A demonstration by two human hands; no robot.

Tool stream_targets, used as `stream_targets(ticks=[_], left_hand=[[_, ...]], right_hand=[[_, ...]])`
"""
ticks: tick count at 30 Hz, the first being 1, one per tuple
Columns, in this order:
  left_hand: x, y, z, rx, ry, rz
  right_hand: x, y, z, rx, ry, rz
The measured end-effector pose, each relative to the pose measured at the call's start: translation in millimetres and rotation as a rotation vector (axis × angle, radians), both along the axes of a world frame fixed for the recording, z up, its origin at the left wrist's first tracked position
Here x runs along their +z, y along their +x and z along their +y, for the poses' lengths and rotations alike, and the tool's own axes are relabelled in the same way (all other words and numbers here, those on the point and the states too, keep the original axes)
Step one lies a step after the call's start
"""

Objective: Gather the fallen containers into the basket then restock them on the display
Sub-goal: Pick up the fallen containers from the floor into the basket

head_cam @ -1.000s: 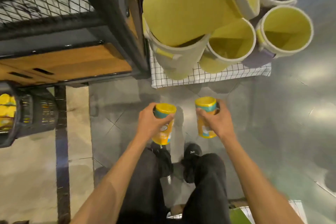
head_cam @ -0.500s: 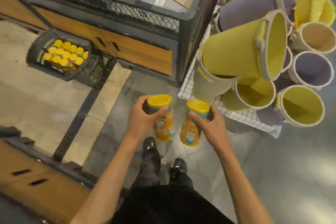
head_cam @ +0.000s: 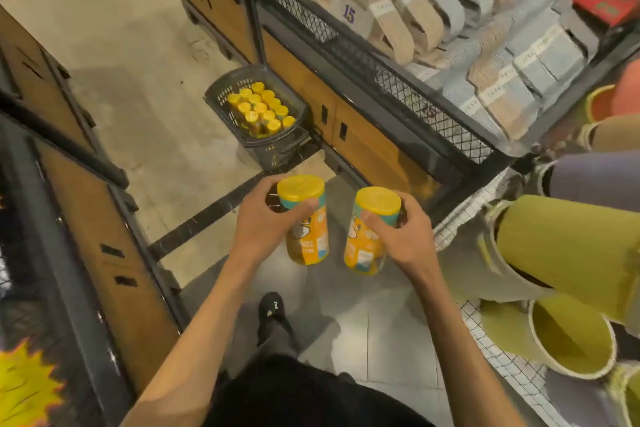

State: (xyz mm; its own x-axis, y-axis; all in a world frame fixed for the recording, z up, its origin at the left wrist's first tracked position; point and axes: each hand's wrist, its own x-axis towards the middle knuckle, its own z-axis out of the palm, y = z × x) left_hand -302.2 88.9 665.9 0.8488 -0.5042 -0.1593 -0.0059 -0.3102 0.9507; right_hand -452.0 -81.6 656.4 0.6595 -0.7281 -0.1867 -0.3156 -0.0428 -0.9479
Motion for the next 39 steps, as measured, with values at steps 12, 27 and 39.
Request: stream_targets(ticks=[12, 27, 39], left_hand=[[19.9, 182.9, 57.2, 0.063, -0.015, -0.084], [2.3, 346.3, 37.8, 0.106, 0.135, -0.140], [-41.6, 505.2, -54.0, -0.003, 0.294, -0.137]], right_hand=[[13.0, 203.3, 37.4, 0.148, -0.085, -0.070], [-24.3, 381.0, -1.7, 0.160, -0.081, -0.028], [-55.3, 530.3, -90.9, 0.160, -0.051, 0.039]])
